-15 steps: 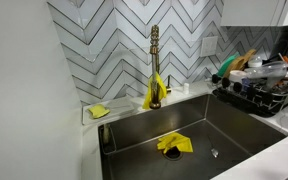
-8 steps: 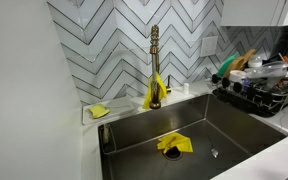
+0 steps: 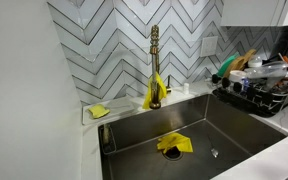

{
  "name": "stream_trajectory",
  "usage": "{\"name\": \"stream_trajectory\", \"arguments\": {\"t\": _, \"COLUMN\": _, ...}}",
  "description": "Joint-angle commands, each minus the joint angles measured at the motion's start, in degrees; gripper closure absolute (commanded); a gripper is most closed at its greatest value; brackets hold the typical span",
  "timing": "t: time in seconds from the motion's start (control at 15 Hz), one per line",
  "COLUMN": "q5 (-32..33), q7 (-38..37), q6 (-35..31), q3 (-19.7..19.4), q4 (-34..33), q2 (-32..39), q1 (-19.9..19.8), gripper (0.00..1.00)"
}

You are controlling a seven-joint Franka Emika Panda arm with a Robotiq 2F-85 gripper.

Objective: Remove lunchbox from the drying rack, put it on the counter, put the bottle with green contents in the lunchbox and then move the lunchbox to the top right side of sink

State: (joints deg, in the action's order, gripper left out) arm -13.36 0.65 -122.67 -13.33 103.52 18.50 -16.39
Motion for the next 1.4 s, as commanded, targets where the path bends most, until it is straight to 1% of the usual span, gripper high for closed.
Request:
{"name": "stream_trajectory", "arguments": {"t": 0.0, "q5": -1.38, "q7": -2.62, "q6": 1.40, "q3": 0.52, "q4": -0.90, "q2": 1.78, "q1": -0.75, "gripper": 0.38}}
{"name": "stream_trajectory", "arguments": {"t": 0.13, "q5": -1.61, "q7": -2.83, "q6": 1.68, "q3": 0.48, "q4": -0.81, "q2": 1.90, "q1": -0.99, "gripper": 0.55}}
{"name": "stream_trajectory", "arguments": {"t": 0.2, "q5": -1.71, "q7": -2.64, "q6": 1.67, "q3": 0.39, "q4": -0.56, "q2": 1.55, "q1": -1.17, "gripper": 0.62}}
{"name": "stream_trajectory", "arguments": {"t": 0.27, "q5": -1.69, "q7": -2.65, "q6": 1.72, "q3": 0.33, "q4": -0.49, "q2": 1.41, "q1": -1.26, "gripper": 0.71}}
{"name": "stream_trajectory", "arguments": {"t": 0.47, "q5": -2.60, "q7": -1.54, "q6": 1.51, "q3": 0.38, "q4": 0.10, "q2": 0.15, "q1": -1.99, "gripper": 0.93}}
{"name": "stream_trajectory", "arguments": {"t": 0.53, "q5": -2.64, "q7": -1.43, "q6": 1.34, "q3": 0.32, "q4": 0.18, "q2": -0.13, "q1": -2.12, "gripper": 0.99}}
{"name": "stream_trajectory", "arguments": {"t": 0.73, "q5": -3.47, "q7": -0.37, "q6": 0.98, "q3": 0.54, "q4": 0.44, "q2": -1.18, "q1": -2.54, "gripper": 1.00}}
{"name": "stream_trajectory", "arguments": {"t": 0.8, "q5": -3.90, "q7": 0.47, "q6": 1.04, "q3": 0.71, "q4": 0.49, "q2": -1.59, "q1": -2.69, "gripper": 0.99}}
{"name": "stream_trajectory", "arguments": {"t": 0.87, "q5": -5.02, "q7": 2.73, "q6": 0.82, "q3": 1.14, "q4": 0.73, "q2": -2.27, "q1": -3.07, "gripper": 0.99}}
{"name": "stream_trajectory", "arguments": {"t": 1.0, "q5": -5.14, "q7": 4.61, "q6": 1.30, "q3": 1.03, "q4": 0.59, "q2": -3.21, "q1": -2.98, "gripper": 0.99}}
{"name": "stream_trajectory", "arguments": {"t": 1.2, "q5": -4.16, "q7": 8.58, "q6": 3.63, "q3": 0.94, "q4": 0.48, "q2": -5.97, "q1": -2.79, "gripper": 0.99}}
{"name": "stream_trajectory", "arguments": {"t": 1.33, "q5": -3.06, "q7": 11.84, "q6": 6.51, "q3": 0.69, "q4": 0.44, "q2": -8.53, "q1": -2.59, "gripper": 0.99}}
